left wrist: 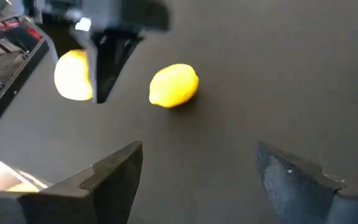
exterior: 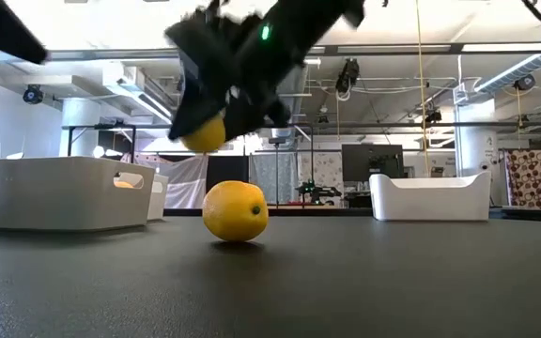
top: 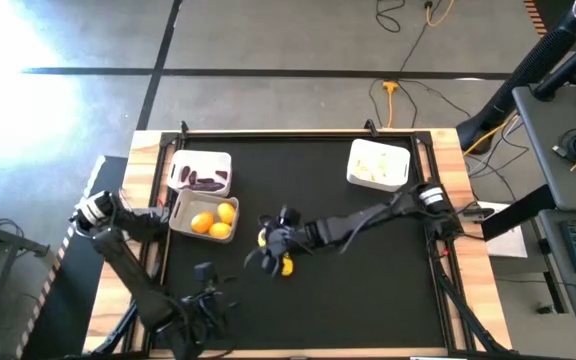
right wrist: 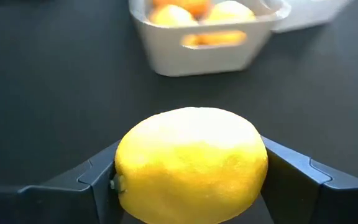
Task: Sort produce into baskets
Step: Move the lemon to the center of the table, then put the lemon into the gray bin
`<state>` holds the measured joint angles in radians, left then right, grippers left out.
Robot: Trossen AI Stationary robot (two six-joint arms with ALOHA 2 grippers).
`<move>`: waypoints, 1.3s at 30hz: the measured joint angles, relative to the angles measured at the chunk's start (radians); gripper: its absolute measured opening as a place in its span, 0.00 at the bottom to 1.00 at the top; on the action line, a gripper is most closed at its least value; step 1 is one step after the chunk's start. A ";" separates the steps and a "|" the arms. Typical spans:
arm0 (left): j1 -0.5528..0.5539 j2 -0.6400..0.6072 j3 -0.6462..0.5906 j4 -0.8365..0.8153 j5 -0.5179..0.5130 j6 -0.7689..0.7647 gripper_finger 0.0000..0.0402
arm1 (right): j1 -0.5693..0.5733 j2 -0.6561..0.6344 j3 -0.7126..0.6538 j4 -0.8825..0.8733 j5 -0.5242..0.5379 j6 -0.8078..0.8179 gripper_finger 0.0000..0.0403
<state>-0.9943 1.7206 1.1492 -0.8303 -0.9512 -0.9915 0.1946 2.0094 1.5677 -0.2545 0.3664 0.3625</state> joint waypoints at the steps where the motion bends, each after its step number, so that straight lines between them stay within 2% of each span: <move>1: -0.014 -0.001 0.000 -0.012 0.000 -0.016 0.72 | -0.012 0.008 0.000 -0.002 0.000 0.004 0.71; 12: -0.038 -0.001 0.000 -0.038 -0.018 -0.050 0.72 | -0.051 0.107 -0.002 -0.018 -0.051 0.104 0.85; 17: -0.018 0.000 0.000 -0.050 -0.053 -0.050 0.72 | -0.044 0.064 0.005 -0.083 -0.060 0.109 0.89; 24: 0.093 0.000 0.000 -0.043 0.007 0.031 0.72 | 0.003 -0.065 0.015 -0.157 -0.050 0.086 0.90; 27: 0.179 0.000 0.000 -0.043 0.059 0.107 0.72 | 0.047 -0.106 0.015 -0.190 -0.049 0.084 0.90; 30: 0.286 0.000 -0.007 -0.027 0.123 0.205 0.72 | 0.105 -0.126 0.015 -0.229 -0.001 0.078 0.90; 34: 0.441 0.001 -0.015 0.042 0.260 0.376 0.72 | 0.185 -0.126 0.014 -0.306 0.072 0.073 0.90; 39: 0.581 0.000 -0.015 0.134 0.428 0.613 0.72 | 0.268 -0.135 0.012 -0.447 0.093 0.176 0.90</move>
<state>-0.4136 1.7206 1.1343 -0.6961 -0.5232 -0.3783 0.4626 1.8739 1.5802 -0.7014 0.4592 0.5380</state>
